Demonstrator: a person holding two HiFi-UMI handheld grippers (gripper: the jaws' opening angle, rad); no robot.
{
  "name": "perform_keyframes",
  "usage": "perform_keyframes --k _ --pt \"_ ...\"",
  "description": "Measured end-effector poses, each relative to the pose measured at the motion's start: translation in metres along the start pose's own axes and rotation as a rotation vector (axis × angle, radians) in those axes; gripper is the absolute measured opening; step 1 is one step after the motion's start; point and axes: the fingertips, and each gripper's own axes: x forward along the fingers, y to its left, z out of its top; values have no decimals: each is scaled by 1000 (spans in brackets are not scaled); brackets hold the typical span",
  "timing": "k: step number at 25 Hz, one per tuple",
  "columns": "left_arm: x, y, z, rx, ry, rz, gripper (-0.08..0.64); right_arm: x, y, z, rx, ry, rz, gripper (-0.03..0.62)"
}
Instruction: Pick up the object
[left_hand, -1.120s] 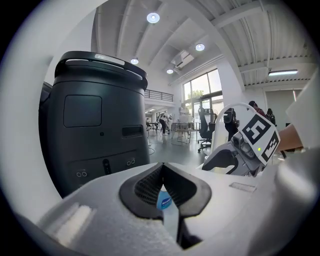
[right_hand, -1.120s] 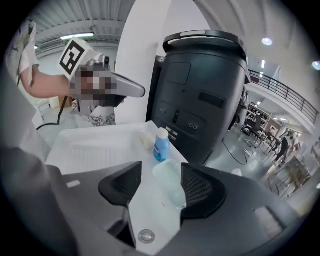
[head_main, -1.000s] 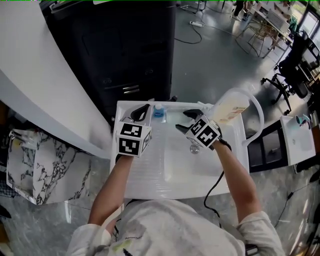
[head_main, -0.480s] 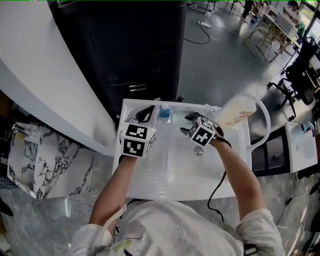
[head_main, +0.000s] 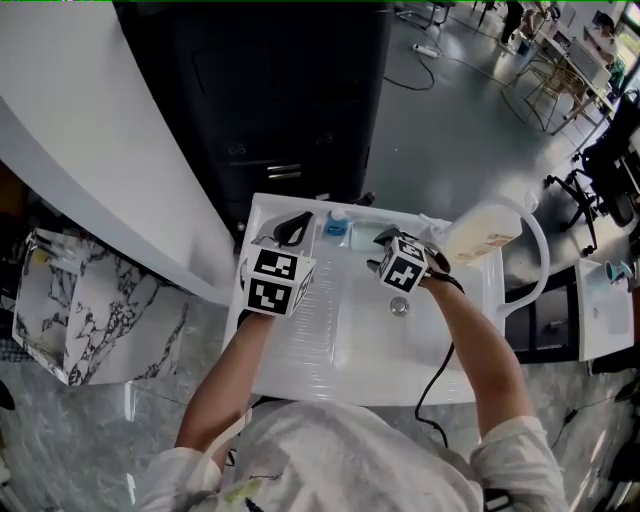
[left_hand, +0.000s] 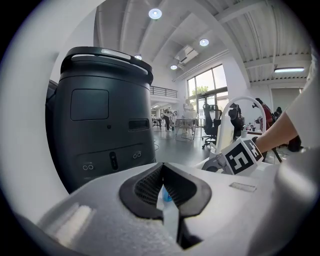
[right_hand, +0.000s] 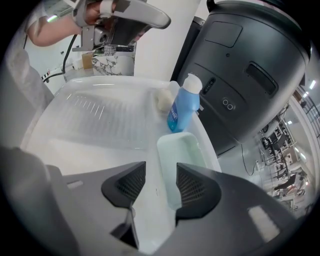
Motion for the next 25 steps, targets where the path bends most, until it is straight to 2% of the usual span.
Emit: perform_keyframes --k 4,9,16,25 --pt "1 1 -3 -2 4 7 6 7 0 -3 -13 13 9 153" --pt "-1 6 -3 -3 5 20 6 12 5 -4 -34 29 38 140" --pt "-3 11 -4 -7 7 29 6 16 3 -7 -72 59 24 35" --pt "-6 14 -5 -13 8 33 6 13 11 -5 -96 54 63 9"
